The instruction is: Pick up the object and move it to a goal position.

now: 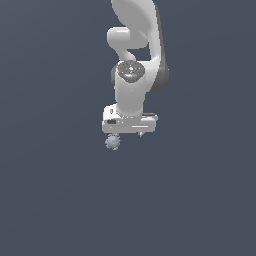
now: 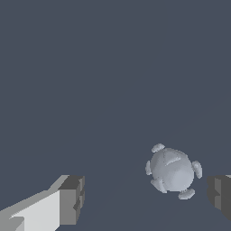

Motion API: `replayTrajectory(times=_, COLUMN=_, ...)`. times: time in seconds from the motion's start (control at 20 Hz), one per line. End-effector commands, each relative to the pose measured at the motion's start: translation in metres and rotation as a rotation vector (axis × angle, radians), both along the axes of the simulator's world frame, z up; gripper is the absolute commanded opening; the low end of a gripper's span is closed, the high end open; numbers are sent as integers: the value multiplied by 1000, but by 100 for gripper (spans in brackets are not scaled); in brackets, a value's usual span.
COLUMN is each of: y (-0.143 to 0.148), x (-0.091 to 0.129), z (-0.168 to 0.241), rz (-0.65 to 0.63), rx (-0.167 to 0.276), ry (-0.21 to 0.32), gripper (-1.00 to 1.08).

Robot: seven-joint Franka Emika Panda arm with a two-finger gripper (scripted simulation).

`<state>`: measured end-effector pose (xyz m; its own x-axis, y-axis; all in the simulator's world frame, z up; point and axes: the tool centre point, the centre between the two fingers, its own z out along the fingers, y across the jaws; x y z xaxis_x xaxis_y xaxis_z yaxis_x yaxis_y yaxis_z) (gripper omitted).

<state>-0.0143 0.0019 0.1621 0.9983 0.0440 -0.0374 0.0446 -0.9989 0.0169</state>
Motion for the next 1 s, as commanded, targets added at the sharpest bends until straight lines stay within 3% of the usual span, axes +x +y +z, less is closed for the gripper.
replayTrajectory(times=0.0, y=0, x=0, z=0, rz=0, rx=0, ry=0, gripper=100)
replayTrajectory(times=0.5, y=11, x=-1, z=13, rz=-6, rx=25, ry=1, gripper=100)
replayTrajectory(times=0.95, y=-5, x=-6, z=-3, rz=-66, rx=25, ry=-6, gripper=100)
